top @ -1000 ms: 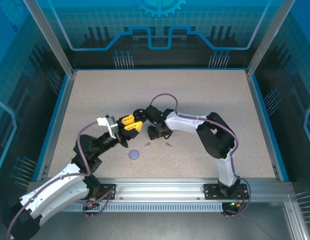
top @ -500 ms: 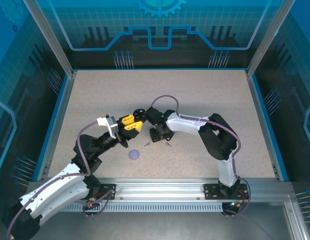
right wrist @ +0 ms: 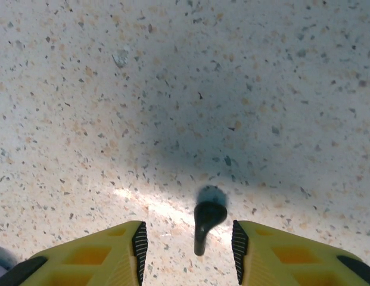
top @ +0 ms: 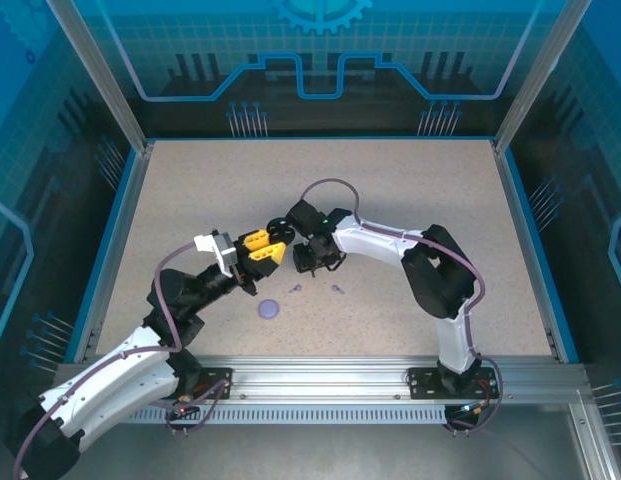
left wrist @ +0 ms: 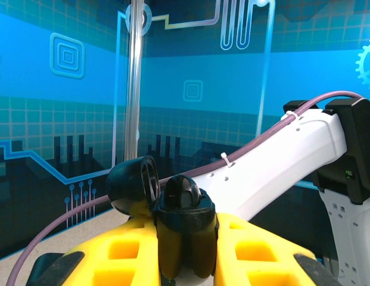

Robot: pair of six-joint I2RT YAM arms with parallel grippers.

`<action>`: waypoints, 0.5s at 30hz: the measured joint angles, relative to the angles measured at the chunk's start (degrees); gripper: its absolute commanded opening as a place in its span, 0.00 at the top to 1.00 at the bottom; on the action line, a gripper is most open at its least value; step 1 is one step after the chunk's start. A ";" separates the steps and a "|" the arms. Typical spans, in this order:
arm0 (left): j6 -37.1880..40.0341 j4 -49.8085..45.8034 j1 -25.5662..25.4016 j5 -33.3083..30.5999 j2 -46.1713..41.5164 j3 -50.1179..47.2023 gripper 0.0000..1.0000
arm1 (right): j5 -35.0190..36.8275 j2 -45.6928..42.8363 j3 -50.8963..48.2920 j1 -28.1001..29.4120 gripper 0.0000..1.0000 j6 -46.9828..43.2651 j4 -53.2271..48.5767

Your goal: Insert wireless bluetooth earbuds into charging case

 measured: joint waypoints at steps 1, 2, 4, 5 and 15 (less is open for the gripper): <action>0.00 0.00 0.00 0.00 -0.11 0.00 0.97 | 0.13 0.44 0.44 0.00 0.56 0.00 -0.26; 0.00 0.02 0.00 0.00 -0.26 0.00 0.96 | 0.20 0.87 0.79 0.00 0.57 0.00 -0.52; 0.02 0.02 0.00 0.00 -0.52 0.00 0.96 | 0.42 1.77 1.36 0.00 0.57 0.00 -1.22; 0.02 0.02 0.00 0.00 -0.61 0.00 0.96 | 0.59 2.21 1.60 0.00 0.57 -0.02 -1.55; 0.02 0.00 0.00 0.00 -0.83 0.00 0.97 | 0.83 5.20 2.80 0.00 0.63 -0.04 -3.32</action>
